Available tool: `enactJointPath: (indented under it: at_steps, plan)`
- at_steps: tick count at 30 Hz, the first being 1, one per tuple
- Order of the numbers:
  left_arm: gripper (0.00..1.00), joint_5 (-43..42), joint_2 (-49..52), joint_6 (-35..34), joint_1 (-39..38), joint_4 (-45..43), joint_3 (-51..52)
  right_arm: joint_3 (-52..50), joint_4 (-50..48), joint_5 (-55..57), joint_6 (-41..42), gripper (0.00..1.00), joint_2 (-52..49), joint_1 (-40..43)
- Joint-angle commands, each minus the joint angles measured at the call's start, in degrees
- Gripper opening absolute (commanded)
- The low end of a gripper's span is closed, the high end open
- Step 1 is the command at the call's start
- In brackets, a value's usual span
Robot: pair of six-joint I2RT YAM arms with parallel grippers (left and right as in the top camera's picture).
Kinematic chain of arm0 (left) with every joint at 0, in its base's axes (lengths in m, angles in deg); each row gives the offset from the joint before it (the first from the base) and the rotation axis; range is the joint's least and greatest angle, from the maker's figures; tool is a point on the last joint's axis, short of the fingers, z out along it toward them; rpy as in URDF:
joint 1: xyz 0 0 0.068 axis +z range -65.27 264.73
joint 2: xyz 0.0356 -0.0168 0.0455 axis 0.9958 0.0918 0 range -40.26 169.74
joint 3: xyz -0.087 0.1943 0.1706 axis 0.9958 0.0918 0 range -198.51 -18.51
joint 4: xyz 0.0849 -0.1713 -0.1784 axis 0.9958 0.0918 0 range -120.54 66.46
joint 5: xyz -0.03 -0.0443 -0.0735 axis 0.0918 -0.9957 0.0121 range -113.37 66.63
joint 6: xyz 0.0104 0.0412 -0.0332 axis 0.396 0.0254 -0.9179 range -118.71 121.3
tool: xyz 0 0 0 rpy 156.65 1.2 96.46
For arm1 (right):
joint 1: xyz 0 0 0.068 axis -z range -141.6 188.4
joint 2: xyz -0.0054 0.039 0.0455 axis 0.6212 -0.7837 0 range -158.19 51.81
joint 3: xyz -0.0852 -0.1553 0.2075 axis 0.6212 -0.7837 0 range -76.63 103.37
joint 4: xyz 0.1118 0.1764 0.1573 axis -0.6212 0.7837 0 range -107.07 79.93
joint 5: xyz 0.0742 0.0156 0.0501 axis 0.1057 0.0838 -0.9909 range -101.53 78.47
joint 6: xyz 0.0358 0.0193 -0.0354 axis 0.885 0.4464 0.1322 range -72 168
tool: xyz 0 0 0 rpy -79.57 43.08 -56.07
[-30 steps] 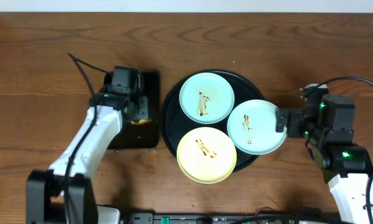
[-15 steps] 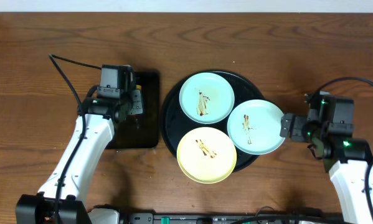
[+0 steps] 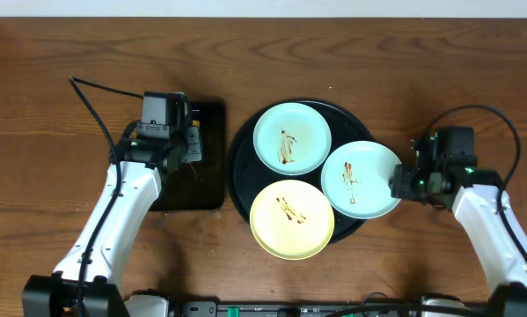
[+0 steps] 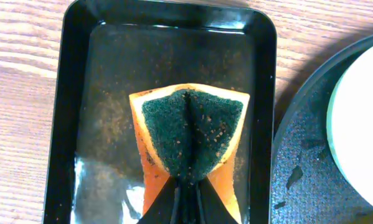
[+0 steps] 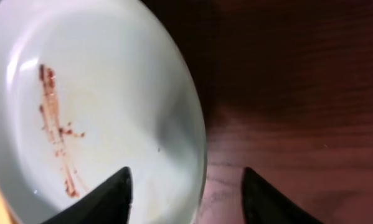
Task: Clean dirty plates on tray and stack at the side
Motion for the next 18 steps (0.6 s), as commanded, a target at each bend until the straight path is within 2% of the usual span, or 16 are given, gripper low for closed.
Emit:
enactJointPath:
  at_steps: [1, 9, 13, 18]
  plan:
    - [0.07, 0.33, -0.74, -0.50, 0.20, -1.01, -0.35, 0.83, -1.29, -0.68, 0.09, 0.43, -2.80, 0.26]
    - [0.07, 0.35, -4.46, -0.48, 0.20, -3.43, -0.35, 0.83, -3.39, -0.66, 0.09, 0.33, -4.22, 0.26]
    - [0.07, 0.33, -8.22, -0.48, 0.20, -3.93, -0.35, 0.83, -3.45, -0.63, 0.07, 0.20, -4.22, 0.26]
    - [0.08, 0.35, -12.96, -0.48, 0.20, -4.22, -0.35, 0.83, -3.61, -0.63, 0.07, 0.13, -4.22, 0.26]
